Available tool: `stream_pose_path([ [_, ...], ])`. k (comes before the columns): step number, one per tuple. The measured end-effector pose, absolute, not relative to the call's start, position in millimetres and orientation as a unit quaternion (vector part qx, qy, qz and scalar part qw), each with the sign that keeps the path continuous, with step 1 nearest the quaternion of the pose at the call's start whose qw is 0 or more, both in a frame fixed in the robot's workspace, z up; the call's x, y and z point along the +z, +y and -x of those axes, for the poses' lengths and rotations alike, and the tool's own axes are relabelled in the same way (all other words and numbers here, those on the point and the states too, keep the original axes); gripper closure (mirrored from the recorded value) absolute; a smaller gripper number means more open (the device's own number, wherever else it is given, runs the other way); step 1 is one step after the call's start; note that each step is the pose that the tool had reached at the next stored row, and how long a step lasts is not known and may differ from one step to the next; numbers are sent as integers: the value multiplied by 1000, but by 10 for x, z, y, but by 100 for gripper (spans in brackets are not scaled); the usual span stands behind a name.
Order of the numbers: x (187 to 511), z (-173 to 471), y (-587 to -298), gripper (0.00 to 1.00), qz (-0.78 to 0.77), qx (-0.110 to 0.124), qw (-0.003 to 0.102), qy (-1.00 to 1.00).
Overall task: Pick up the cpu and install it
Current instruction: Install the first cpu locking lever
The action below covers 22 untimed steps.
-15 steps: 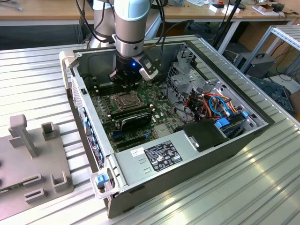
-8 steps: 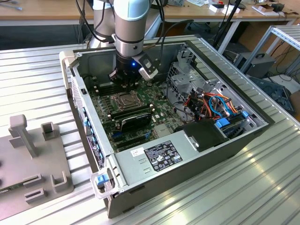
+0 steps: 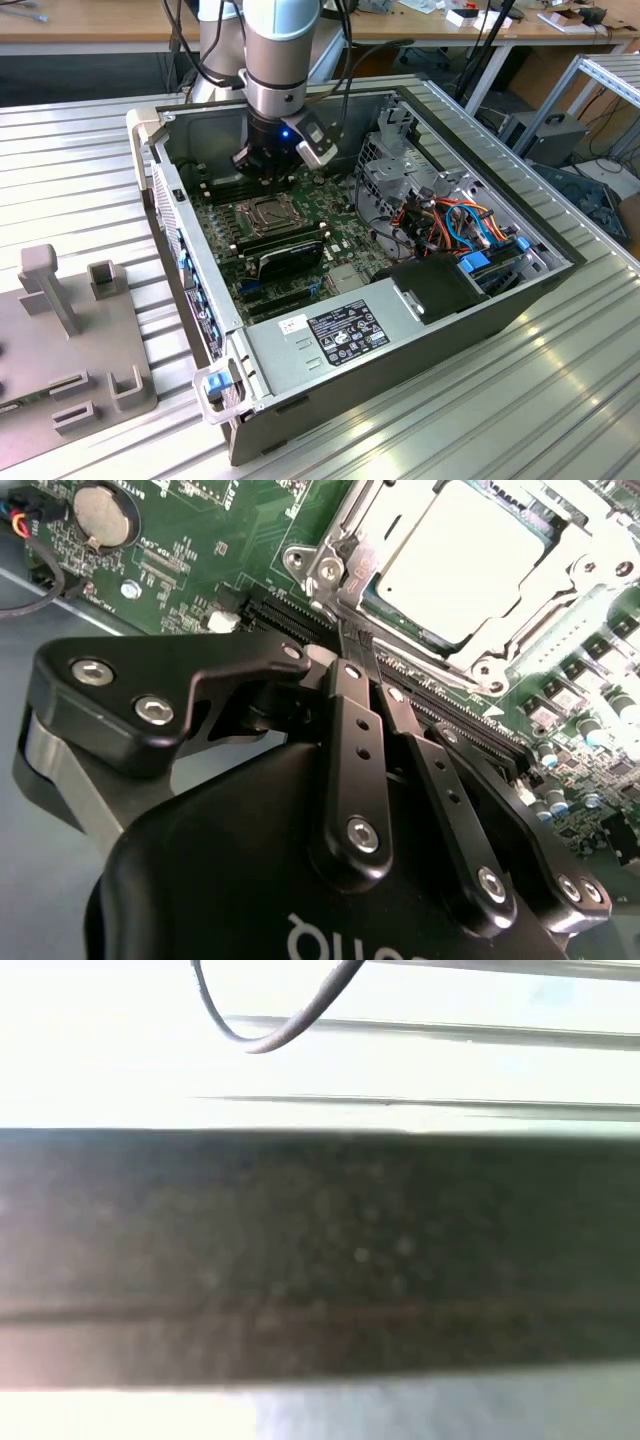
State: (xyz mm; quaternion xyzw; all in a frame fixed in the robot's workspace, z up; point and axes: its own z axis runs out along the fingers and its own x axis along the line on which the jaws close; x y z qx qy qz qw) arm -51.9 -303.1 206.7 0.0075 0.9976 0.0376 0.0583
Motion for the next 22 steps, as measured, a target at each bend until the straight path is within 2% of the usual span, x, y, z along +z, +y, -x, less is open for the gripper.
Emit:
stream_pose_path([
  [11, 2178, 519, -3032, 89, -7, 37, 58, 998],
  [17, 2182, 511, -3031, 89, -7, 28, 57, 998],
  [19, 2182, 490, -3032, 89, -7, 22, 52, 998],
  [22, 2182, 468, -3032, 89, -7, 7, 34, 999],
])
